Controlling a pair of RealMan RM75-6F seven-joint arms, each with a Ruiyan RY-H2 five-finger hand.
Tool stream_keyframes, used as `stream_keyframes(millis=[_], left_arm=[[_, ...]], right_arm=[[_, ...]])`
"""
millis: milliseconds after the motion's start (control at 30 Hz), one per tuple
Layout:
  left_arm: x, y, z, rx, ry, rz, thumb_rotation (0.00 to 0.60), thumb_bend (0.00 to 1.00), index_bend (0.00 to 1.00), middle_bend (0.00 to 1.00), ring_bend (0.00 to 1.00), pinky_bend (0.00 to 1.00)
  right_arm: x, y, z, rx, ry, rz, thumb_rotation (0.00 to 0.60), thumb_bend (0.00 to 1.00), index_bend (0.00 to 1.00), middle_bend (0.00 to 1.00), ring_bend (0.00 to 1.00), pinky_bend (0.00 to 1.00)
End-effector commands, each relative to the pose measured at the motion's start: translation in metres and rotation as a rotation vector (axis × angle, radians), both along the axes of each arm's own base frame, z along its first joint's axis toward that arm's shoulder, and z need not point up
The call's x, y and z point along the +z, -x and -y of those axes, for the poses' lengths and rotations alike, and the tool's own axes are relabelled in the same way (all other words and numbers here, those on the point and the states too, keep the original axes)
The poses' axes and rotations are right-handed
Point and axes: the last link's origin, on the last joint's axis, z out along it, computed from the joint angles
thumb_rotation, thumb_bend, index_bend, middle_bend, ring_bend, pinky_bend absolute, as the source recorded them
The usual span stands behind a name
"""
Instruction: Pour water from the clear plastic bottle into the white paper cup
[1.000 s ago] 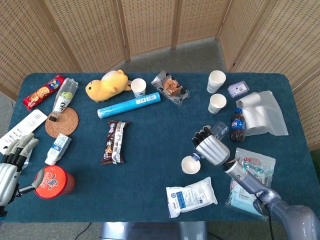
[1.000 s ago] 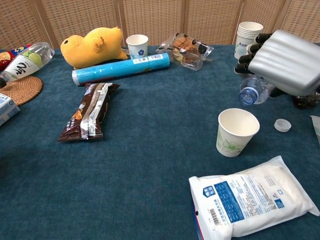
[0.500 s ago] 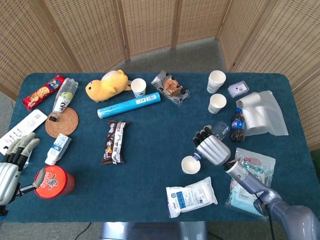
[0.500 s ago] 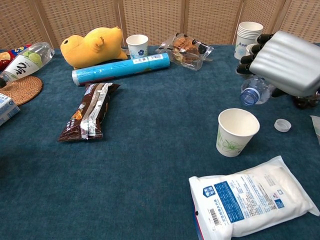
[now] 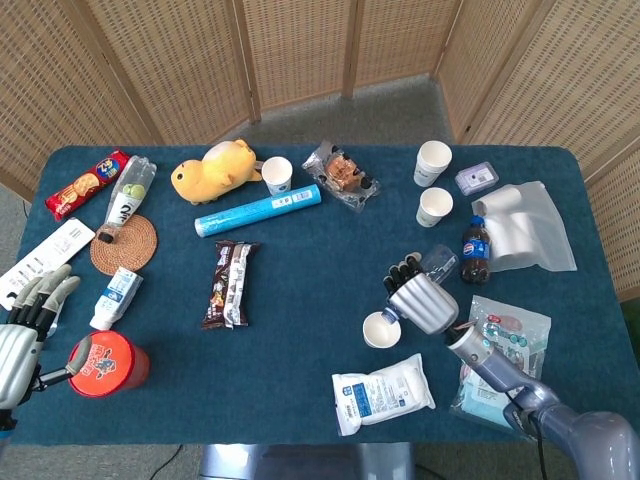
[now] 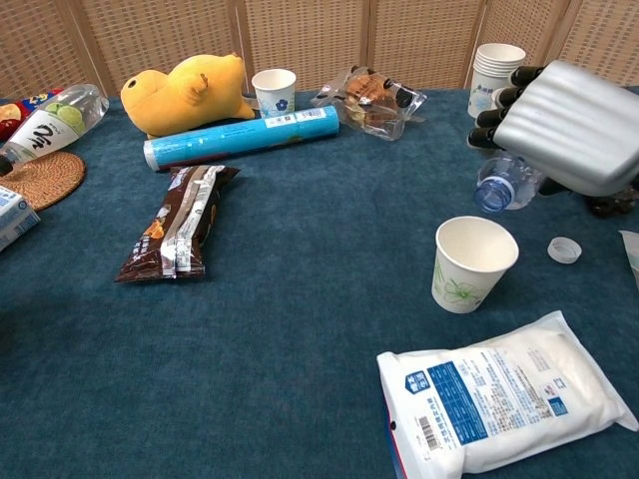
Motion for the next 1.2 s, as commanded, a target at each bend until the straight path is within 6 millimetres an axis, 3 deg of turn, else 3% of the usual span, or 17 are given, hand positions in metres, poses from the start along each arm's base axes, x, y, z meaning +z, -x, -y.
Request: stream_keyframes(millis=[33, 867, 1200], left_arm=[[0.0, 0.001, 0.0, 0.001, 0.001, 0.001, 0.23, 0.46, 0.08, 0.06, 0.0, 0.0], [-0.003, 0.004, -0.002, -0.001, 0.011, 0.007, 0.227, 0.46, 0.08, 0.06, 0.0, 0.0], [-0.003, 0.004, -0.003, -0.004, 0.012, 0.007, 0.228, 0.46, 0.08, 0.06, 0.0, 0.0]], right_arm=[[-0.001, -0.001, -0.001, -0.001, 0.006, -0.009, 0.6, 0.24, 0.6, 0.63, 0.58, 0.46], [-0.012, -0.002, -0.008, 0.023, 0.022, -0.098, 0.6, 0.24, 0.6, 0.63, 0.58, 0.45], [-0.007, -0.003, -0.005, 0.021, 0.047, -0.1, 0.6, 0.24, 0.6, 0.63, 0.58, 0.44]])
